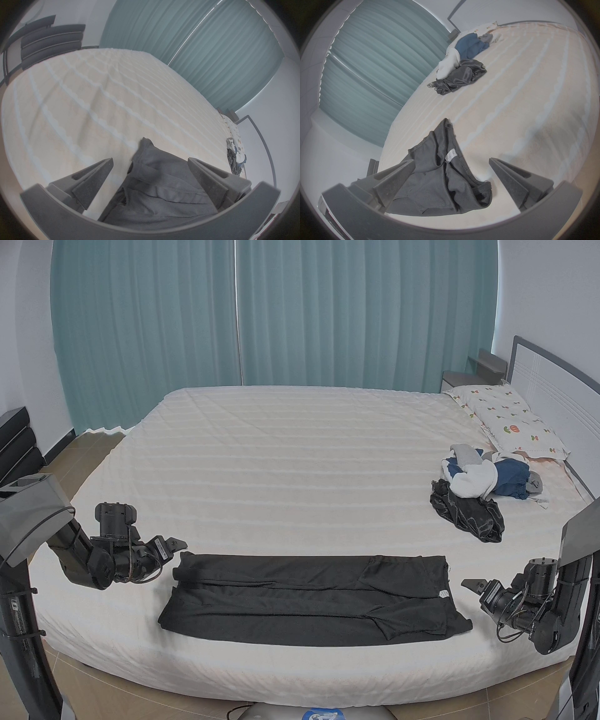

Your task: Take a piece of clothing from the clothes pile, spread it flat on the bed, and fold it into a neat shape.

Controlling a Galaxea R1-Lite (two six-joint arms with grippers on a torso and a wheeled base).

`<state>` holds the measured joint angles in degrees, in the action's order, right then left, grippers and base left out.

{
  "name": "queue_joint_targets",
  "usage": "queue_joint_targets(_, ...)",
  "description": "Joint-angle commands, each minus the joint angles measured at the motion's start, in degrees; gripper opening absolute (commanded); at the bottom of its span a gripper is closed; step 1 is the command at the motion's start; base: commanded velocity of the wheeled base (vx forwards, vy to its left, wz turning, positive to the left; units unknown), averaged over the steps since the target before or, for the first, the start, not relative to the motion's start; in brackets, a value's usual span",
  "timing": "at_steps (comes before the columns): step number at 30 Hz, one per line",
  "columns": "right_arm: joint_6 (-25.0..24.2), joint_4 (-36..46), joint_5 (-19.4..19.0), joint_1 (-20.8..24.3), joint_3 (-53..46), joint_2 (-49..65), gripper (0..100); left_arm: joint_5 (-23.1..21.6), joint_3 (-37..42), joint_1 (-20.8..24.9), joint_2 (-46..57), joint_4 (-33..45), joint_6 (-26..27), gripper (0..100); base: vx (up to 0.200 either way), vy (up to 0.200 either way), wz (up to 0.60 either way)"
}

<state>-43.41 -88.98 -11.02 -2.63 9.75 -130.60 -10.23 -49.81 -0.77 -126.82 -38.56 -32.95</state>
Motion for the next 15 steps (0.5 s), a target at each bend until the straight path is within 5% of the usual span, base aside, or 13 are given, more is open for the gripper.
queue_joint_targets(1, -0.5, -0.6, -0.5, -1.1, 0.0, -3.0, 100, -0.6, -0.6, 0.9, -3.6, 0.0, -0.7, 100, 0.000, 0.000, 0.00)
queue_joint_targets(9, -0.5, -0.6, -1.7, -1.4, 0.0, -3.5, 100, -5.9, -0.2, 0.4, -3.9, 0.2, 0.7, 100, 0.000, 0.000, 0.00)
queue_joint_targets(15, -0.6, -0.6, -4.0, -1.4, -0.6, -3.9, 100, -6.2, -0.1, -0.6, -4.1, 2.5, 11.0, 100, 0.000, 0.000, 0.00)
